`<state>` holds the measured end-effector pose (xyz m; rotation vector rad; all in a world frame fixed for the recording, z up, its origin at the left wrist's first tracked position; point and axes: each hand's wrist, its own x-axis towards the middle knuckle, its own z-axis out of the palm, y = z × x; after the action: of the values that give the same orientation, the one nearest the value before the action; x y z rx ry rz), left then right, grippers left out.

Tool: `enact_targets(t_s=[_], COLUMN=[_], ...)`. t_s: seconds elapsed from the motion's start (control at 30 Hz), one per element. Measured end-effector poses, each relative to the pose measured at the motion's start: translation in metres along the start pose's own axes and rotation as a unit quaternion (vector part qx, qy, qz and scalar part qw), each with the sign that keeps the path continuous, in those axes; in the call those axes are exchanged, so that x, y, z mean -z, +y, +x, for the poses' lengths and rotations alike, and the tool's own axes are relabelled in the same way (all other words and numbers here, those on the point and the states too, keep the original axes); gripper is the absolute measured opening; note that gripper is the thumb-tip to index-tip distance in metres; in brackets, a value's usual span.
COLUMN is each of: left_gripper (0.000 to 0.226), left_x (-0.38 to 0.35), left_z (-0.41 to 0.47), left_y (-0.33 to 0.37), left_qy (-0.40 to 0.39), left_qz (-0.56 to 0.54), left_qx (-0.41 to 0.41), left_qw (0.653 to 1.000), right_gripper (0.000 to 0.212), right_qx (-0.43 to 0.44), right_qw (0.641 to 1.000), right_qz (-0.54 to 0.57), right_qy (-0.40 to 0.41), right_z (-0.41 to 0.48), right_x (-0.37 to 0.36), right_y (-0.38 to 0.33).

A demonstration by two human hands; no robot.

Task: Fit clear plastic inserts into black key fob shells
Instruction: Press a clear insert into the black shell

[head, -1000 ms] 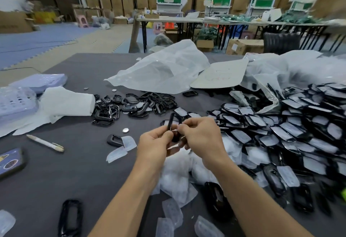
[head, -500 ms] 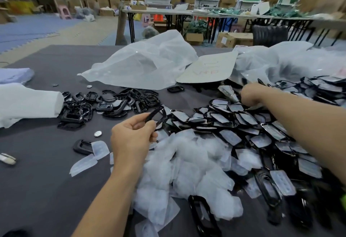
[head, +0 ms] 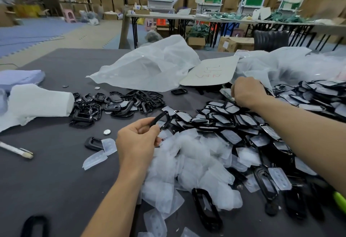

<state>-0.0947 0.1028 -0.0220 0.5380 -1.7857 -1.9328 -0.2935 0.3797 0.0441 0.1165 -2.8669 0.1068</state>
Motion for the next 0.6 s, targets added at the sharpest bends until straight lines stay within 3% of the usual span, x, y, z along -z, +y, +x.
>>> enact_targets(t_s=[0.17,0.3,0.5,0.6], left_gripper=[0.024,0.023,0.027,0.024], left_x=[0.003,0.011,0.032,0.039], left_z=[-0.013,-0.026,-0.031,-0.032], left_y=[0.008,0.012,0.009,0.009], left_qy=[-0.011,-0.004,0.026,0.013], left_qz=[0.022,0.079,0.106,0.091], left_qx=[-0.008,-0.037,-0.029,-0.019], left_qw=[1.000,0.996,0.994,0.996], right_gripper=[0.026,0.014,0.031,0.020], right_qx=[-0.059,-0.059,-0.043,-0.037], right_qw=[0.974,0.856,0.745,0.712], right_qz=[0.214,0.514,0.665,0.697], right_qy=[0.045,0.008,-0.039,-0.068], right_z=[-0.035,-0.092,-0.164,-0.183], right_x=[0.023,0.029,0.009,0.005], right_y=[-0.048,-0.107,-0.166,-0.178])
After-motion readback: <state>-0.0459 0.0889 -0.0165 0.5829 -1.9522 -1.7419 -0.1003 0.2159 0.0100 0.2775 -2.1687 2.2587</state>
